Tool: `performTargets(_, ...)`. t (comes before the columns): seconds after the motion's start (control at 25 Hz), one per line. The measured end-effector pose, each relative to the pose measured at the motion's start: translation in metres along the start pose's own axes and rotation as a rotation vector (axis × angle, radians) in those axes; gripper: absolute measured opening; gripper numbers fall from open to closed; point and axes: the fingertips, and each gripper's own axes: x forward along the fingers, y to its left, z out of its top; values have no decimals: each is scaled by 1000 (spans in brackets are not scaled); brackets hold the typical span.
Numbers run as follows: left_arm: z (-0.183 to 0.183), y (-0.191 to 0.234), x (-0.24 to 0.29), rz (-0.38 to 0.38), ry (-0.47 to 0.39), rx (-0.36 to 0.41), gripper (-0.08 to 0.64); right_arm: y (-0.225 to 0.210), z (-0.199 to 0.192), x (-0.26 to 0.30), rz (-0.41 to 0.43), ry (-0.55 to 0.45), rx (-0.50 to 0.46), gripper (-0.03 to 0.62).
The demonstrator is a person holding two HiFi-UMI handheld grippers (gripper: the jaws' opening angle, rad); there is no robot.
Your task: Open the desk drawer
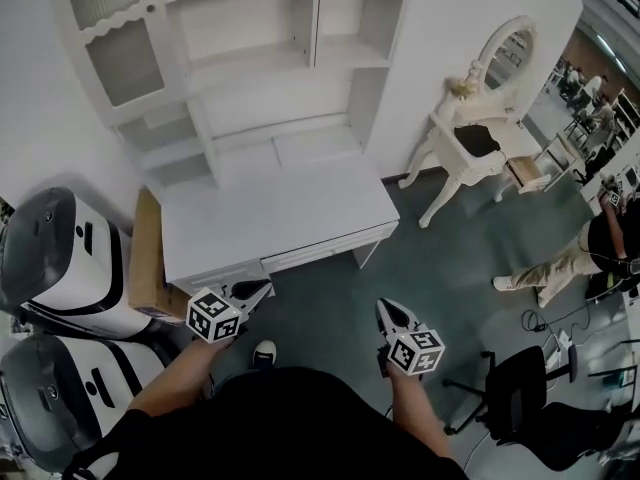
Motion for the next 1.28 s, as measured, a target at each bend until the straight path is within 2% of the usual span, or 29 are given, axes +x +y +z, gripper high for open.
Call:
performTargets(0.2,25,27,13,-58,-12,61,9,2,11,15,-57,-4,6,2)
performTargets(0.68,31,107,4,-154,5,57,9,43,34,79,-127,-15,8,2)
performTargets(1.04,36,137,-1,-231,8,74,9,55,30,100,-223,-26,40,2)
performTargets(1.28,29,154,-5,-246,10,57,9,55,18,102,-284,-6,57,2)
